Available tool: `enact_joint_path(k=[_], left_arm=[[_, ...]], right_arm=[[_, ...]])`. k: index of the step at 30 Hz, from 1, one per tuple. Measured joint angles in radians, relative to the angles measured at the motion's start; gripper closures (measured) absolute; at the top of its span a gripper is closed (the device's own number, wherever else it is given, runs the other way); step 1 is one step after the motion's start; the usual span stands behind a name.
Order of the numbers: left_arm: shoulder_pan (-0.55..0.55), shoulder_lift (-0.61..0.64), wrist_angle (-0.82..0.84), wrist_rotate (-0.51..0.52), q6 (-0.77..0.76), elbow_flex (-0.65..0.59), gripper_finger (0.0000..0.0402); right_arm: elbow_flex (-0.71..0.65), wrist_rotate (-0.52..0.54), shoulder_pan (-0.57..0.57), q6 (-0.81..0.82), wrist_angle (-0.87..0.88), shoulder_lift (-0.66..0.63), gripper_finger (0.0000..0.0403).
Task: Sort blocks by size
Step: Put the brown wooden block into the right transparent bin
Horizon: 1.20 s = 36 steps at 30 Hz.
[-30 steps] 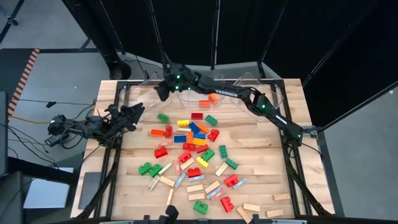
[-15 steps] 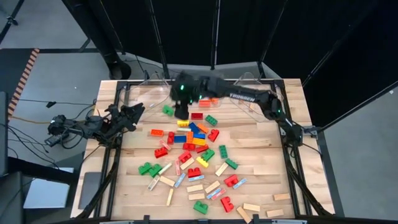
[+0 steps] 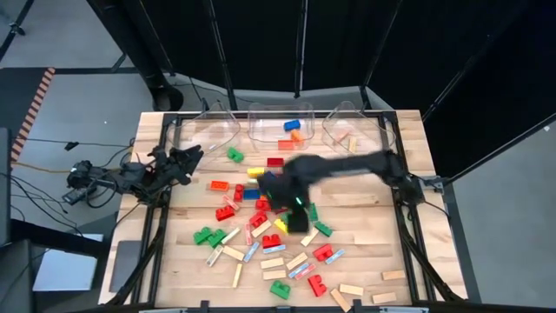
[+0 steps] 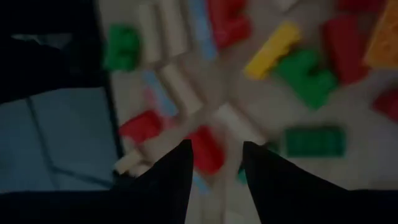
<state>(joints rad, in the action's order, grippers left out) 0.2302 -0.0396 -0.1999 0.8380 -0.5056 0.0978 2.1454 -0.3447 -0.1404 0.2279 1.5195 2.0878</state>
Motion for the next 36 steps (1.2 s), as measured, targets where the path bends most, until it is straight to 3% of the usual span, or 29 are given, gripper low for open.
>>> enact_joint_path(k=[4, 10, 13, 17, 24, 32, 36], left_arm=[[0.000, -0.013, 0.016, -0.005, -0.003, 0.000, 0.0133], [0.000, -0.023, 0.013, -0.005, -0.003, 0.000, 0.0133], [-0.001, -0.023, 0.014, -0.005, 0.000, 0.000, 0.0133], [-0.001, -0.026, 0.017, -0.004, 0.001, 0.000, 0.0133], [-0.001, -0.026, 0.010, -0.003, -0.005, 0.000, 0.0133], [-0.001, -0.026, 0.011, 0.002, -0.055, 0.000, 0.0133], [-0.001, -0.026, 0.011, 0.002, -0.056, 0.000, 0.0133]], right_arm=[[-0.198, 0.235, -0.106, 0.185, 0.002, -0.189, 0.0250], [-0.511, 0.212, -0.348, 0.727, -0.191, -0.451, 0.0250], [-0.640, 0.233, -0.492, 0.997, -0.350, -0.492, 0.0249], [-0.770, 0.268, -0.635, 1.205, -0.552, -0.502, 0.0249], [-0.880, 0.278, -0.726, 1.223, -0.769, -0.431, 0.0195], [-0.892, 0.275, -0.750, 1.206, -0.775, -0.308, 0.0077], [-0.892, 0.258, -0.750, 1.200, -0.783, -0.240, 0.0050]])
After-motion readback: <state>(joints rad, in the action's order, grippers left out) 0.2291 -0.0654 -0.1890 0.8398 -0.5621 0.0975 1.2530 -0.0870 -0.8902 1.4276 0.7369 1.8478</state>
